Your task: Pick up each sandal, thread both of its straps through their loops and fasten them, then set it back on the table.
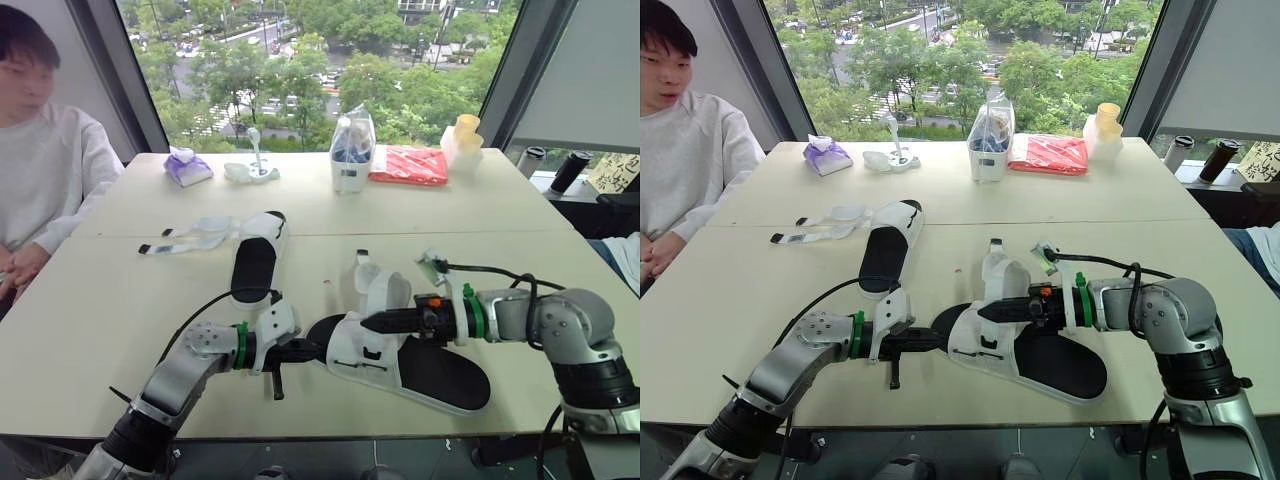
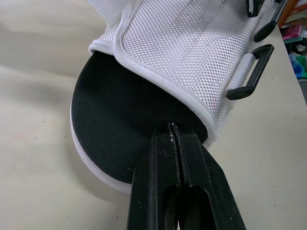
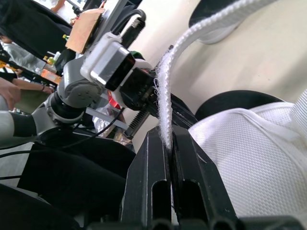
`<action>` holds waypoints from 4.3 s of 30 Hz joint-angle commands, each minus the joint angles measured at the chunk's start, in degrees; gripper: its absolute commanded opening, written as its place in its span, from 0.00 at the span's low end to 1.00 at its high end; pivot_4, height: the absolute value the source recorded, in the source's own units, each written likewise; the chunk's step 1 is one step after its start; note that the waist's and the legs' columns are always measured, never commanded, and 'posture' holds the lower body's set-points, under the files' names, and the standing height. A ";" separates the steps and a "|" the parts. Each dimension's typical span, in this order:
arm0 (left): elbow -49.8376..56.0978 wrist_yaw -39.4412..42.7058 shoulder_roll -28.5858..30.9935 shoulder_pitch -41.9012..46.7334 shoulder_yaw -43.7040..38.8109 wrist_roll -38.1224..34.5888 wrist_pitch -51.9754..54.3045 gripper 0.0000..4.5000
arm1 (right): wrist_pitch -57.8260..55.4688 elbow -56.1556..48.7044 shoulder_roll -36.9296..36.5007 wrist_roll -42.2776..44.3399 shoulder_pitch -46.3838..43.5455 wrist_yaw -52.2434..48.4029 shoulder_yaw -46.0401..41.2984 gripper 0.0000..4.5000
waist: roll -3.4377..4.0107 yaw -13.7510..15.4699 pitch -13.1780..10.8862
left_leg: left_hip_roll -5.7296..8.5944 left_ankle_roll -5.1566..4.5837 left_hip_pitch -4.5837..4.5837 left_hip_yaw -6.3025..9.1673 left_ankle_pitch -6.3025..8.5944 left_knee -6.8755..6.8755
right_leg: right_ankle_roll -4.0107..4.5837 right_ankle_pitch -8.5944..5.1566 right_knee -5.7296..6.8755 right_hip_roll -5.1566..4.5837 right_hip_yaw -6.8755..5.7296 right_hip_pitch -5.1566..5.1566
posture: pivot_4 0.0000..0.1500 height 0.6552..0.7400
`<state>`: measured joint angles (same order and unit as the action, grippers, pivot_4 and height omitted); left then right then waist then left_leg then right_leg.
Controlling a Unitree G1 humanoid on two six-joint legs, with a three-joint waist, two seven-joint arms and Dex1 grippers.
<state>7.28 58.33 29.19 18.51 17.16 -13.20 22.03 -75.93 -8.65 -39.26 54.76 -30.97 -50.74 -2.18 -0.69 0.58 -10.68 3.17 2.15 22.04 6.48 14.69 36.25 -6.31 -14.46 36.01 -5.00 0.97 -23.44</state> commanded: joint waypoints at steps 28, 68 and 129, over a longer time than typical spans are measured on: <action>-1.25 -0.62 -0.18 -1.28 1.55 1.04 0.91 0.00 | 4.44 -4.75 -4.54 -4.07 3.17 -2.48 4.45 0.01 | 0.00 0.09 0.01 | 0.02 0.00 0.00 0.00 0.00 0.01 | 0.00 0.00 0.00 0.00 -0.02 0.02 | 1.00 1.00; -7.58 10.08 -6.41 3.32 9.45 0.54 1.01 0.00 | 7.58 -3.82 -10.43 -6.07 2.50 -8.15 2.04 0.01 | 0.04 1.61 0.02 | 0.20 -0.20 0.19 0.05 0.12 0.42 | -0.16 0.08 -0.16 -0.15 -0.07 0.20 | 1.00 1.00; -9.36 7.57 -7.22 2.37 7.87 0.66 0.27 0.00 | 5.62 -14.30 -12.13 -4.60 8.32 -3.19 -0.13 0.01 | 0.08 1.64 0.04 | 0.15 -0.33 0.35 0.04 0.22 0.77 | -0.29 0.15 -0.30 -0.16 -0.05 0.20 | 1.00 1.00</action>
<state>-0.10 65.87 21.68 22.71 22.29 -14.04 20.75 -69.42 -20.69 -51.70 48.10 -22.95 -54.90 0.55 -0.61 2.22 -10.64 3.32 1.82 22.40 6.52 14.91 37.03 -6.60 -14.31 35.69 -5.15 0.92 -23.23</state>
